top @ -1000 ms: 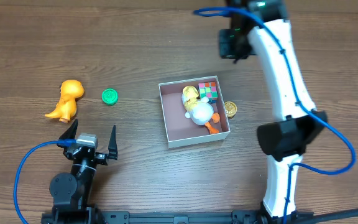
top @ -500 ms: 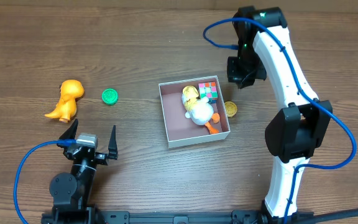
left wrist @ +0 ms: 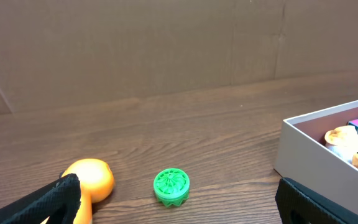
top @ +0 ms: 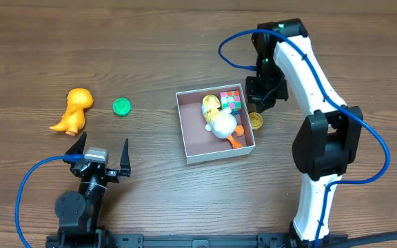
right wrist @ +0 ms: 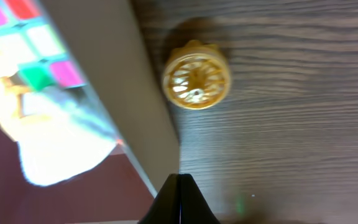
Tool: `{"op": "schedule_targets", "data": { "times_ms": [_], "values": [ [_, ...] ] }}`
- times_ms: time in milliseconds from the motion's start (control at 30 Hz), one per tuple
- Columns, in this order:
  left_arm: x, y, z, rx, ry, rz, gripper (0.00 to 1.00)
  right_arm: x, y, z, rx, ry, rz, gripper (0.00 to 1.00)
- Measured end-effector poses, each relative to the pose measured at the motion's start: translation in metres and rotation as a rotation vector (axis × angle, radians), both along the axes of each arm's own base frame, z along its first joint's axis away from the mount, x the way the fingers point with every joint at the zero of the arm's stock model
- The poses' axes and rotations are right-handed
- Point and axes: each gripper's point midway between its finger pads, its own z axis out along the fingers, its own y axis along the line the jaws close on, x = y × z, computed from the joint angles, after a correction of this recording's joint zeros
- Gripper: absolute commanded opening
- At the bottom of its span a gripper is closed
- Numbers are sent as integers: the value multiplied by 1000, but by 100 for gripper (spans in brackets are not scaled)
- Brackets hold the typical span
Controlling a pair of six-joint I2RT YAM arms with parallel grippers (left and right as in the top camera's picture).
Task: Pack container
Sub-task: 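Lift the right gripper out and move it over the yellow lattice object, then lower the right gripper onto the yellow lattice object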
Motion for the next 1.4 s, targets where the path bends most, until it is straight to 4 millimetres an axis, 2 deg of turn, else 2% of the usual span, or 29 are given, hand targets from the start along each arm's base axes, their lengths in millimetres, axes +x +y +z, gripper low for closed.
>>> {"op": "schedule_targets", "data": {
  "times_ms": [133,333,500,667,800,1033,1167,1400],
  "values": [
    [0,0,0,0,0,0,100,-4,14,0,20,5,29,4],
    [0,0,0,0,0,0,100,-6,20,0,13,3,60,4],
    [0,0,0,0,0,0,100,-2,3,-1,-52,-14,58,4],
    [0,0,0,0,0,0,100,7,-23,-1,-77,-26,3,4],
    [0,0,0,0,0,0,100,8,-34,-4,-81,-19,-26,4],
    [0,0,0,0,0,0,100,-14,-31,-36,-90,64,-10,4],
    [0,0,0,0,0,0,100,-19,-28,-39,-68,84,-17,4],
    [0,0,0,0,0,0,100,-26,-10,-36,8,117,-26,4]
  ]
}}
